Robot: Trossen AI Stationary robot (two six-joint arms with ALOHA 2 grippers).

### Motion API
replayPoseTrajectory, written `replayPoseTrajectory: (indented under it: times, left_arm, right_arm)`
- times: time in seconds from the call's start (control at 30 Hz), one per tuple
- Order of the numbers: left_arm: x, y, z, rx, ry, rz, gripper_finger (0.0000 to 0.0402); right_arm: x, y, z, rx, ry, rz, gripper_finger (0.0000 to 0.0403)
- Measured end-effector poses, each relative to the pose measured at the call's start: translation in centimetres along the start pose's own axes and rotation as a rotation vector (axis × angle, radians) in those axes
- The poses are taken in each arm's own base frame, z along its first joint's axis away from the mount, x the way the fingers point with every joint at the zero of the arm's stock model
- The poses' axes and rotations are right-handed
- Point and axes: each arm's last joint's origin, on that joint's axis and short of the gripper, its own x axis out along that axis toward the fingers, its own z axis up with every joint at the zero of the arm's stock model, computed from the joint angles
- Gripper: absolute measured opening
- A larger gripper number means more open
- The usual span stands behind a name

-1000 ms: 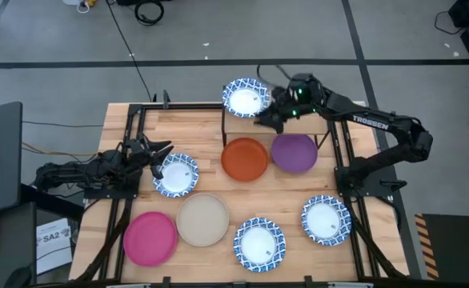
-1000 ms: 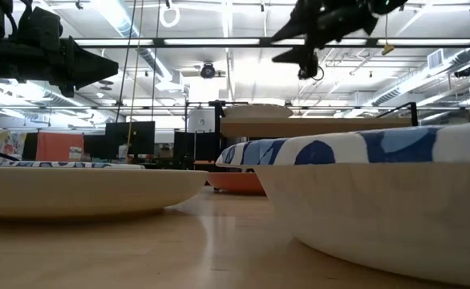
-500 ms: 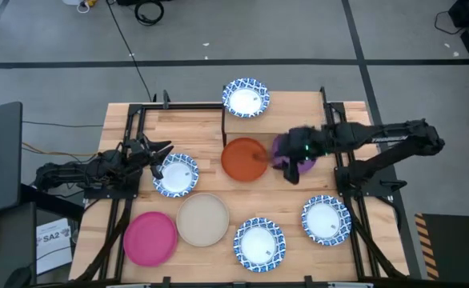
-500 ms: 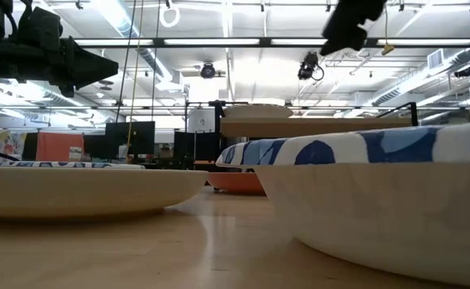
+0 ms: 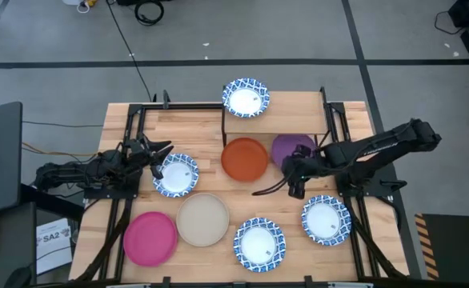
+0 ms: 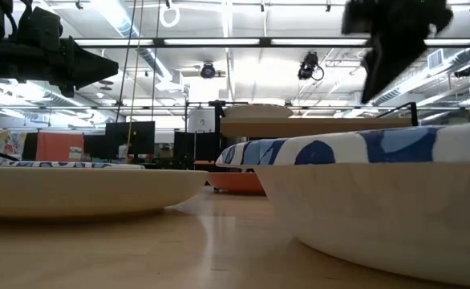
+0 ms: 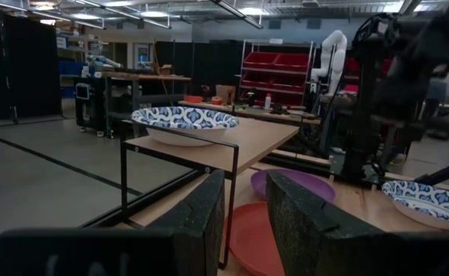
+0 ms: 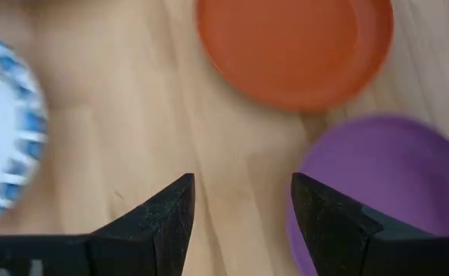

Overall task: Place and stack plates onto a shelf
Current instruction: Put the violet plate on the shelf

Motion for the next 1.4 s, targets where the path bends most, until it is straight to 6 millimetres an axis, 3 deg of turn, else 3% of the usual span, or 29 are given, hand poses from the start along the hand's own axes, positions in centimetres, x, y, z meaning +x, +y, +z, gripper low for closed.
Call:
replayPoseTrajectory:
  times: [0.3,0.67,1.4]
  left_arm:
    - [0.0,0.0,0.0,0.000,0.000,0.000,0.0103]
    - [0.0,0.0,0.0,0.000,0.000,0.000,0.0103]
    - [0.0,0.0,0.0,0.000,0.000,0.000,0.0103]
  right_arm:
    - [3.8,-0.5,-3.7,0.028,0.088,-0.068,0.0222]
    - [6.8,-1.2,-7.1,0.009,0.090,-0.140,0.0222]
    - [9.4,-3.1,-9.7,0.080,0.064,-0.222,0.0217]
